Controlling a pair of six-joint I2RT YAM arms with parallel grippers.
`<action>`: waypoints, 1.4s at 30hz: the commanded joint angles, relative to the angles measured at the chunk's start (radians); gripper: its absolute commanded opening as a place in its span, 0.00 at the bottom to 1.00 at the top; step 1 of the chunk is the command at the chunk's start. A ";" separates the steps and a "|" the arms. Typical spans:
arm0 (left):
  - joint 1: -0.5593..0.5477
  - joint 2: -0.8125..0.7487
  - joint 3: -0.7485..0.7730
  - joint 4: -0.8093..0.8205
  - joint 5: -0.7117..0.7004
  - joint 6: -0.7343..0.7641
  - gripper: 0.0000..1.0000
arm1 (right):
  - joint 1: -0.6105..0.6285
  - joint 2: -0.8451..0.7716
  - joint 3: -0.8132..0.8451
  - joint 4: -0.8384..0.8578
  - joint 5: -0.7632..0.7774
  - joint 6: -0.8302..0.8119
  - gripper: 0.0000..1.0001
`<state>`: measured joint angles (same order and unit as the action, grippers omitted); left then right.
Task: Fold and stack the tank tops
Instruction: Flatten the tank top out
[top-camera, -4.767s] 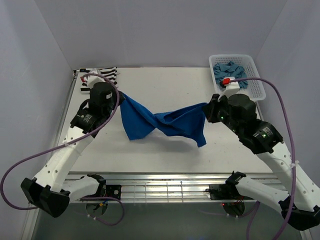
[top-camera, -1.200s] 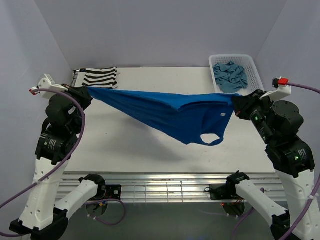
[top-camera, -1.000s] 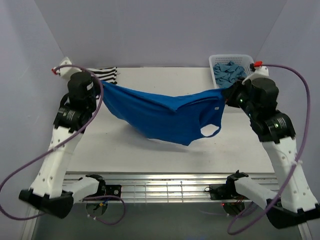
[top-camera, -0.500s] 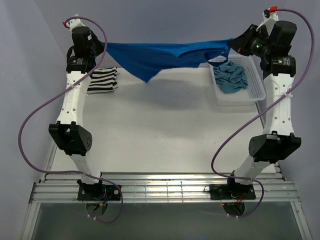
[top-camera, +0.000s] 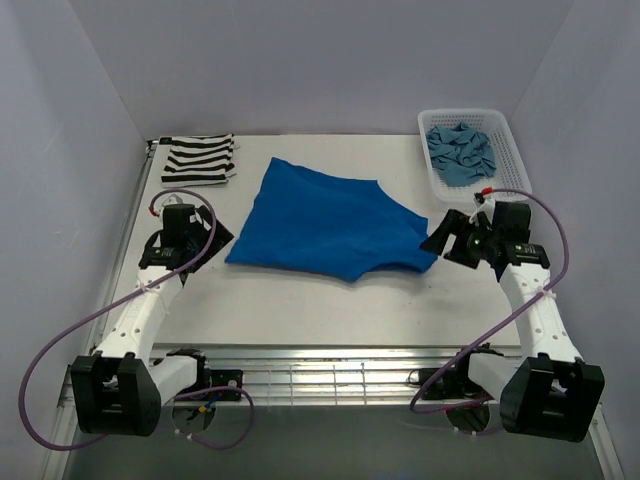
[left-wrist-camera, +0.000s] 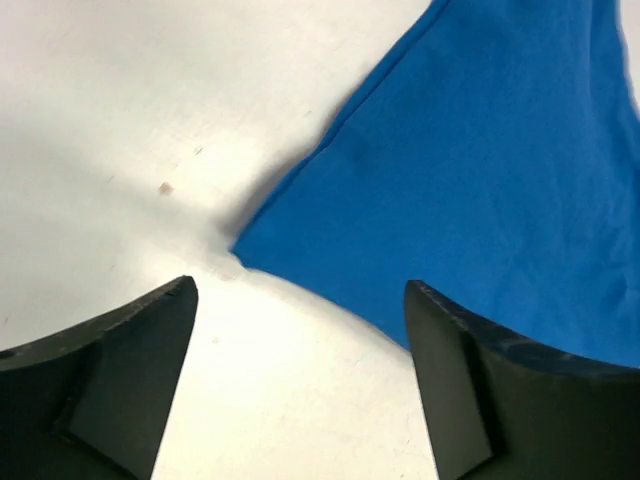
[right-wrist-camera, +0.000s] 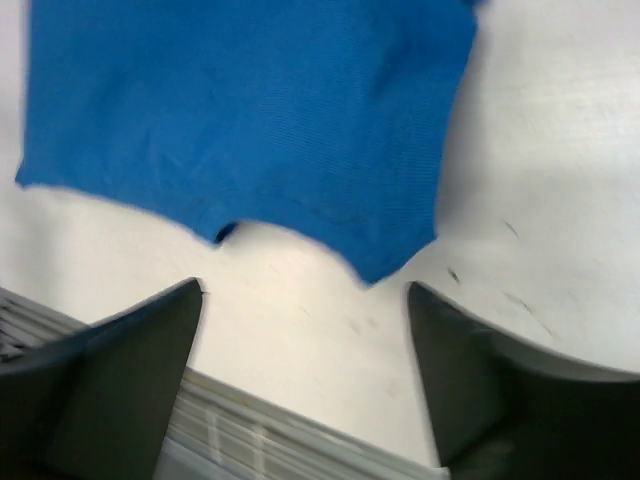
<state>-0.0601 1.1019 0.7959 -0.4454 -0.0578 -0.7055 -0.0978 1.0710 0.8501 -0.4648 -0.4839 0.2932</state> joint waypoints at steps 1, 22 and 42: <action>0.009 -0.097 0.047 -0.147 -0.048 -0.065 0.98 | -0.002 -0.074 -0.001 -0.115 0.116 -0.060 0.98; -0.023 0.436 0.275 0.120 0.312 -0.063 0.98 | 0.379 0.220 0.135 0.032 0.453 0.005 0.90; -0.032 1.072 0.695 -0.029 0.247 0.028 0.98 | 0.403 0.914 0.593 0.012 0.623 -0.043 0.90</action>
<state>-0.0895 2.0762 1.4631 -0.4110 0.2626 -0.7158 0.3080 1.9533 1.3628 -0.4503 0.0929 0.2729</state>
